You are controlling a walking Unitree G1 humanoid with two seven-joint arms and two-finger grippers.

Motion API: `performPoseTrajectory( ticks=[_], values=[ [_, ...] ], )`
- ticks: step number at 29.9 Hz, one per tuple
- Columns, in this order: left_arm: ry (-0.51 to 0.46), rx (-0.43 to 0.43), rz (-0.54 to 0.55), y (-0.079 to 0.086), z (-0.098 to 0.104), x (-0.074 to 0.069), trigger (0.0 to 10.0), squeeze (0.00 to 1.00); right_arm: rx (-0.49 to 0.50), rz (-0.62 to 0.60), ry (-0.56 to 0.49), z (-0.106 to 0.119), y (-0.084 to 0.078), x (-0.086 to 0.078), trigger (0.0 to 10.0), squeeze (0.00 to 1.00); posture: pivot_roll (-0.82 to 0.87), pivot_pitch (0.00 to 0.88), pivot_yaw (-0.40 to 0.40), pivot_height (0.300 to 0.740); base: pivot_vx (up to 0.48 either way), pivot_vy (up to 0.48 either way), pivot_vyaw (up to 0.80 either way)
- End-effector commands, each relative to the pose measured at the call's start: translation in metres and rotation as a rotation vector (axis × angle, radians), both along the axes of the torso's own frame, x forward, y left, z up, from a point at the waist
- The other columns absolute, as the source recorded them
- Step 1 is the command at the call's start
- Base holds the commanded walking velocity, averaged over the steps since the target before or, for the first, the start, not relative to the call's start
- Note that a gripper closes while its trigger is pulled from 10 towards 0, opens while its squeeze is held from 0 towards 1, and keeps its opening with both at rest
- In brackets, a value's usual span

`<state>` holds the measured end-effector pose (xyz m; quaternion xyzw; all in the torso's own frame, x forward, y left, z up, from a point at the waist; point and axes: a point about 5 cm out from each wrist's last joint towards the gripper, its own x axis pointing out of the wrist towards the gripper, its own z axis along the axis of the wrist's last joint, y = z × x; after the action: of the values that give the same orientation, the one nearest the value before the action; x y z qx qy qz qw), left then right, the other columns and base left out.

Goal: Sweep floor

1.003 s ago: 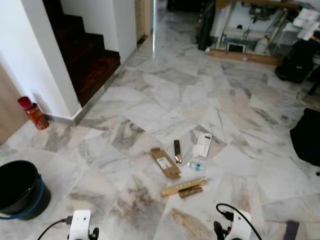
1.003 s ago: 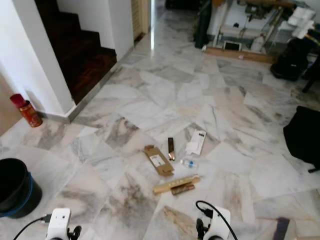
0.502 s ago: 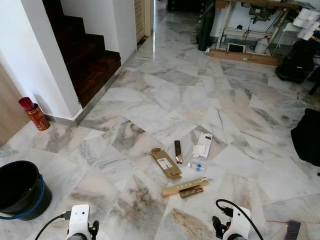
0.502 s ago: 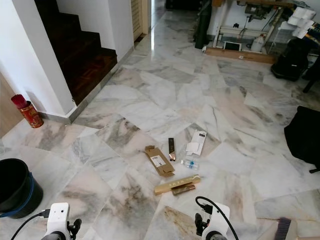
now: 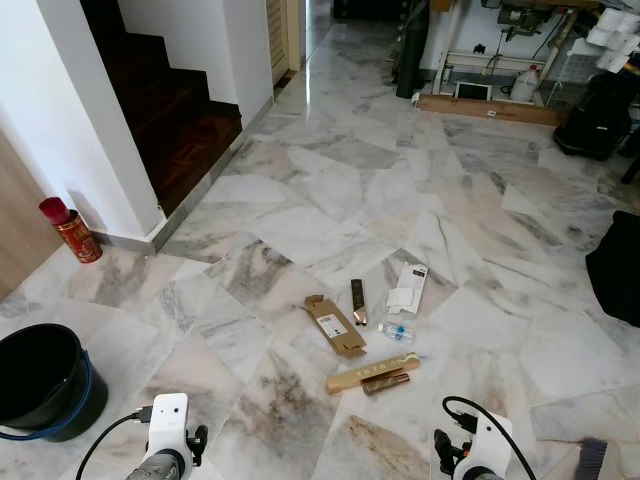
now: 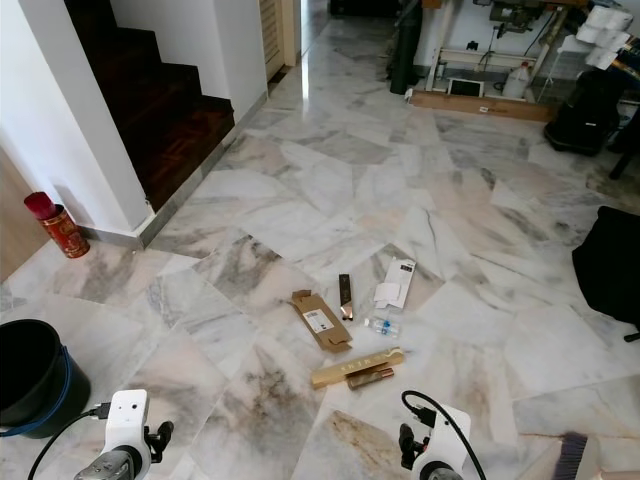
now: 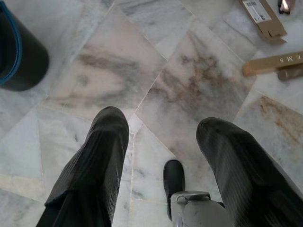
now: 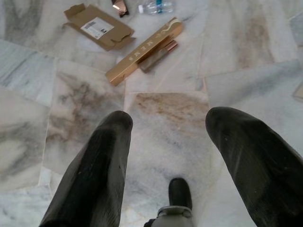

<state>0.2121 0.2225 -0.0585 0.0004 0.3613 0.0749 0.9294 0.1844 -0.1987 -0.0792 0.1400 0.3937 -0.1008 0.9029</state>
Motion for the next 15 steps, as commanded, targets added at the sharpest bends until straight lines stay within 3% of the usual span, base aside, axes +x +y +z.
performPoseTrajectory(
  ticks=[1, 15],
  values=[
    [0.012, -0.017, 0.052, 0.0011, -0.0034, -0.0057, 10.0, 0.0, -0.005, 0.008, -0.003, 0.0, 0.0008, -0.0001, 10.0, 0.0, -0.02, 0.0, -0.022, 0.74, 0.0, 0.0, 0.0],
    [0.009, -0.015, 0.046, 0.0012, -0.0028, -0.0049, 10.0, 0.0, 0.009, 0.017, -0.017, 0.0017, 0.0041, 0.0042, 10.0, 0.0, -0.02, 0.0, -0.025, 0.74, 0.0, 0.0, 0.0]
  ],
)
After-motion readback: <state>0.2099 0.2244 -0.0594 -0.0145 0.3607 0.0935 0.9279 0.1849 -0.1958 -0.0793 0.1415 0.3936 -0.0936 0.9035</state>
